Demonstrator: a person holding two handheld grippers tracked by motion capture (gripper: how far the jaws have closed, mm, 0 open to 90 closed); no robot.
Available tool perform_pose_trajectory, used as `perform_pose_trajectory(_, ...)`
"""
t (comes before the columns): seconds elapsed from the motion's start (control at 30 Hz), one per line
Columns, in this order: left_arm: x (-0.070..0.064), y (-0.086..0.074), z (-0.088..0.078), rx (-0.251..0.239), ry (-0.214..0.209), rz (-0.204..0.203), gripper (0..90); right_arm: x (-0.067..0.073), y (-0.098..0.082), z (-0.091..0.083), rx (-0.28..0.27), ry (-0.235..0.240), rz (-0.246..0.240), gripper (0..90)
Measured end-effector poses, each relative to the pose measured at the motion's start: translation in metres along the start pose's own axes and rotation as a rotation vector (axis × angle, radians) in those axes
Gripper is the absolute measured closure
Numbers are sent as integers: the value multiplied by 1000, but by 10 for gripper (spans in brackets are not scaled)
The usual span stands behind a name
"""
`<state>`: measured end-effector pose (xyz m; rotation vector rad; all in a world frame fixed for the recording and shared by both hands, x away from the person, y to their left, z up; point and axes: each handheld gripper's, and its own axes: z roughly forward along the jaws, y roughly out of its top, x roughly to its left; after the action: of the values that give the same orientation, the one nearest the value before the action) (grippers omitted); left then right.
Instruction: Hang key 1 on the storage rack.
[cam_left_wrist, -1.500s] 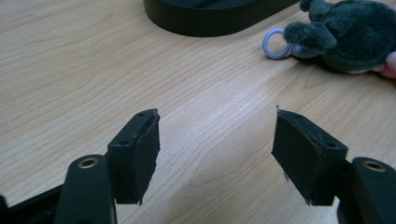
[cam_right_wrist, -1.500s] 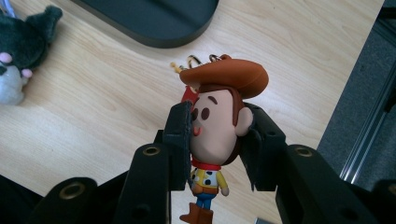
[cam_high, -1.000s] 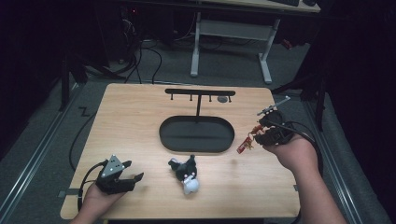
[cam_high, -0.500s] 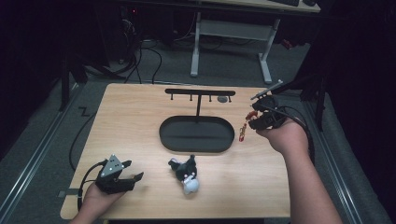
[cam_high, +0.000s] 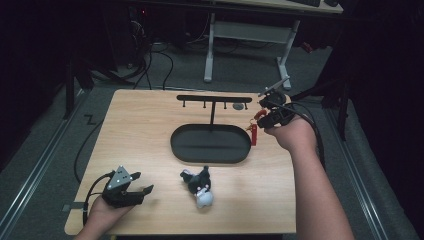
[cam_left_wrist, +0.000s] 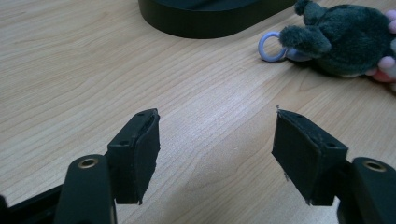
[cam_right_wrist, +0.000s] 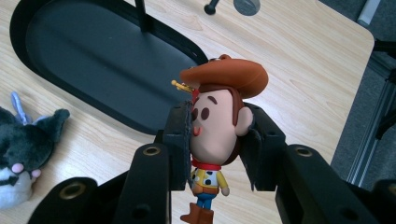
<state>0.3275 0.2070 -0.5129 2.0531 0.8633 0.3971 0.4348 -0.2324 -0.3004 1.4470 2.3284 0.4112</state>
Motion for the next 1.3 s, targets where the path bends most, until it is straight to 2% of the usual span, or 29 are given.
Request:
perform_pose_trajectory(0.33,2,0,0,-1,-3,-8,322,0,16,8,51,15,-1,659)
perform_pose_trajectory(0.53,3,-1,0,-2,-3,-13,322,-2,26,8,43,11,15,659)
perform_pose_trajectory(0.73,4,-1,-1,-1,-3,-11,322,-2,37,10,41,-33,28,660)
perform_pose_trajectory(0.9,4,-1,-2,-2,-1,-12,322,-2,44,14,35,-22,36,659)
perform_pose_trajectory(1.13,4,-1,-1,1,0,-11,322,-1,52,23,29,-29,39,659)
perform_pose_trajectory(1.3,4,-1,-1,4,-3,-11,322,2,57,20,11,-23,32,660)
